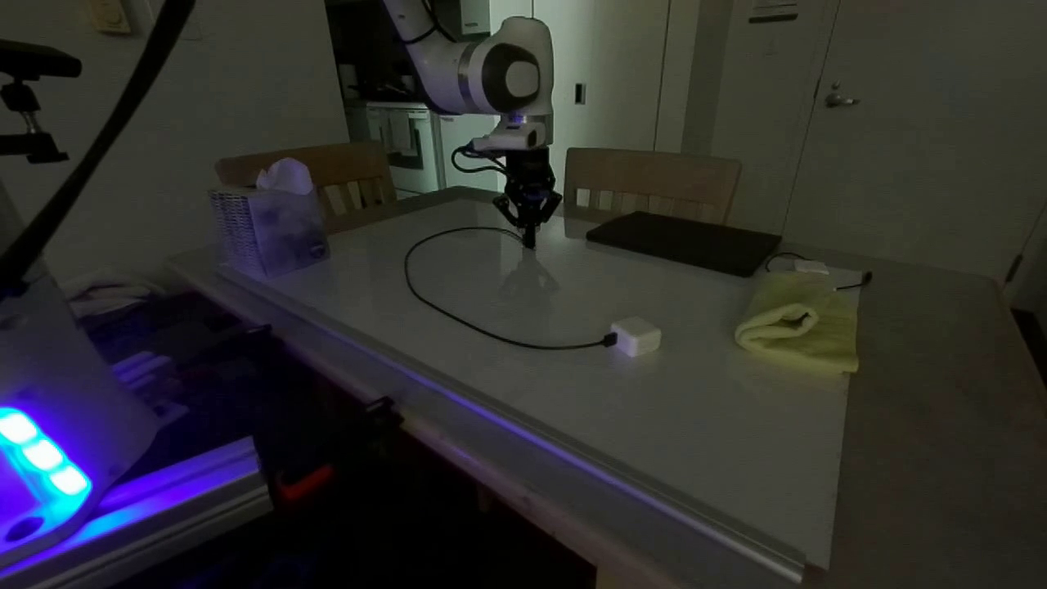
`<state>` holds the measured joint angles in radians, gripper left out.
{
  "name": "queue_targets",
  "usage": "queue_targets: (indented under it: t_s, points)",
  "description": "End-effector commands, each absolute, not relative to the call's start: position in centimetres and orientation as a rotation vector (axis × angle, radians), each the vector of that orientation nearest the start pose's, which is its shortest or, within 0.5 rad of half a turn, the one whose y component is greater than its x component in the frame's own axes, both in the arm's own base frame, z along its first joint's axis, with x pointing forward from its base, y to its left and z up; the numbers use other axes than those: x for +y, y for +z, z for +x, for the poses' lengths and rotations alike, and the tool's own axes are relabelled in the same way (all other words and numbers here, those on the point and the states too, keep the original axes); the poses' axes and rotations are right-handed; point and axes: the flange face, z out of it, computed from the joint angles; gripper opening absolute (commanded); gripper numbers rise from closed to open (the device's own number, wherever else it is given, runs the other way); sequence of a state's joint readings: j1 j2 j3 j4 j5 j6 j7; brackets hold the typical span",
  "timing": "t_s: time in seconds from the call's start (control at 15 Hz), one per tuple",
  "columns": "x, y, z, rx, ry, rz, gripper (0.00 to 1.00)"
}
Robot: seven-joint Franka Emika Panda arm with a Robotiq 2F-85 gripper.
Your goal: Straighten the cable
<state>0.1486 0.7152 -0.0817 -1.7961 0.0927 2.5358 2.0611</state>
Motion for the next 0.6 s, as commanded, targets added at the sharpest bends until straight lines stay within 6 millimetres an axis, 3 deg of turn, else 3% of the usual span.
queue_targets:
  t_s: [0.0, 0.07, 0.13, 0.27, 0.53]
  points:
    - [8.3, 16.1, 66.8, 2.439, 0.045, -1.76, 0.01]
    - [9.5, 16.6, 66.9, 2.376, 0.055, -1.803, 0.01]
    - [8.3, 16.3, 66.1, 2.484, 0.032, -1.748, 0.01]
    - [9.3, 16.6, 66.2, 2.469, 0.034, -1.758, 0.05]
    - [8.5, 16.5, 66.2, 2.482, 0.022, -1.749, 0.05]
